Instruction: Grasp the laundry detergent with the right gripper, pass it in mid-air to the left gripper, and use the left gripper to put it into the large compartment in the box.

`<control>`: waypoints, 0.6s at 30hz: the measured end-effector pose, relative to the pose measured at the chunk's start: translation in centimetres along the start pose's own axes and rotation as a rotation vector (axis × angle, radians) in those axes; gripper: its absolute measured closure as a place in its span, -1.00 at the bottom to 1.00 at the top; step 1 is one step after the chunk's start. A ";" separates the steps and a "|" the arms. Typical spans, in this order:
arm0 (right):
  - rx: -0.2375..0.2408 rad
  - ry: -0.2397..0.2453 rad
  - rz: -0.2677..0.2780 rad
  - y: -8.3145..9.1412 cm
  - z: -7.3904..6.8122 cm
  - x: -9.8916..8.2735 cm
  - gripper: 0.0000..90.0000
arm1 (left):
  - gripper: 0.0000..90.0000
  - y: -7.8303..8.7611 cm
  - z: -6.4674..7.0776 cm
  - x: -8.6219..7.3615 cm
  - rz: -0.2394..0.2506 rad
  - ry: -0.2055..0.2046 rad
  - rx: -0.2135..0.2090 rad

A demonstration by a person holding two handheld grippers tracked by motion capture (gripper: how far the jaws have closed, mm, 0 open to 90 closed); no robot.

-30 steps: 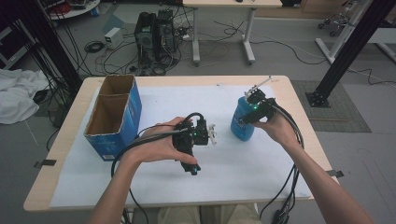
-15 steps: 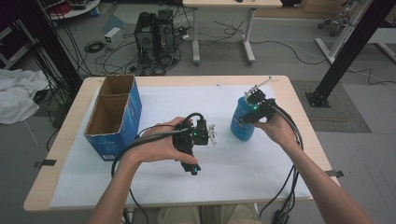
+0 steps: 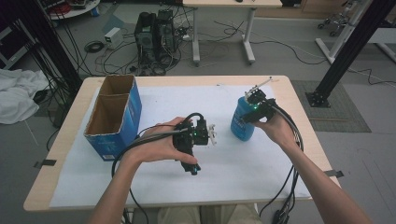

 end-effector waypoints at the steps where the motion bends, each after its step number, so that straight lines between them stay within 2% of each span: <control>1: 0.000 0.000 0.000 0.0 0.0 0.0 -0.10 | -0.63 0.0 0.1 0.0 0.002 0.004 -0.001; 4: 0.010 -0.007 0.015 0.0 0.0 0.1 -0.06 | -0.63 0.0 0.0 0.0 -0.006 -0.005 0.000; 6: 0.004 0.005 -0.007 0.0 -0.1 0.0 -0.05 | -0.63 -0.1 -0.1 0.0 -0.006 0.000 -0.002; 7: 0.023 -0.018 0.025 0.0 0.0 0.1 -0.05 | -0.63 -0.1 -0.1 0.0 -0.007 0.002 0.000; 8: 0.026 -0.026 0.024 0.1 0.0 0.0 -0.05 | -0.63 -0.1 -0.1 0.0 -0.007 0.001 -0.002; 10: 0.029 -0.021 0.038 0.1 0.0 0.1 -0.04 | -0.63 -0.1 -0.1 0.0 -0.007 0.002 -0.001; 11: 0.024 -0.020 0.024 0.1 0.0 0.1 -0.04 | -0.63 0.0 -0.2 -0.1 -0.003 0.001 0.007; 12: 0.030 -0.020 0.043 0.1 0.1 0.0 -0.03 | -0.63 -0.1 -0.1 0.0 -0.007 0.000 0.001; 14: 0.027 -0.023 0.027 0.1 0.0 0.0 -0.03 | -0.63 0.0 -0.2 -0.1 0.000 0.008 0.007; 15: 0.030 -0.022 0.046 0.1 0.1 0.0 -0.03 | -0.63 -0.1 -0.1 0.0 -0.002 0.005 0.006; 16: 0.029 -0.022 0.037 0.1 0.0 0.1 -0.02 | -0.63 -0.1 -0.1 0.0 -0.007 0.002 -0.001; 17: 0.033 -0.021 0.052 0.1 0.0 0.0 -0.02 | -0.63 0.1 -0.3 -0.1 -0.003 0.006 0.010; 18: 0.034 -0.001 0.056 0.1 -0.1 -0.1 -0.02 | -0.63 0.1 -0.3 -0.1 -0.003 0.006 0.010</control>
Point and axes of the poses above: each handheld gripper's, and its own axes: y roughly backward along the jaws, x roughly out of its top, z roughly to its right, the point moved 8 cm from there along -y, roughly forward along the jaws, and after that the axes turned 6 degrees about x, right-handed, at the moved point
